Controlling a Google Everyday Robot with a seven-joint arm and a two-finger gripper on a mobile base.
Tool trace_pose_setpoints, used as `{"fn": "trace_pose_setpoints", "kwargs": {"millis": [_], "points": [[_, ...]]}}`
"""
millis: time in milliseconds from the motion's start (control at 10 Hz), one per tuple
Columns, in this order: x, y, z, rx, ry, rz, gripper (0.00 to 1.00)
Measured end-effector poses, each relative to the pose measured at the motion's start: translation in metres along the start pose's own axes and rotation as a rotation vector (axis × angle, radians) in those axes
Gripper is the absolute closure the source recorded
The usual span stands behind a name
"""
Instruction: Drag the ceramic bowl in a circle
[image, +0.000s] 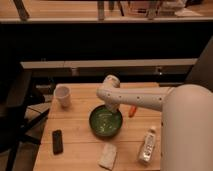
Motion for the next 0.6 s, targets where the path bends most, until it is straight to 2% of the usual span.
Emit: {"fn": "trace_pose_setpoints", "kwargs": {"millis": [600], "points": [[0.0049, -0.0006, -0.0028, -0.002, 0.001, -0.045, 0.99]]}}
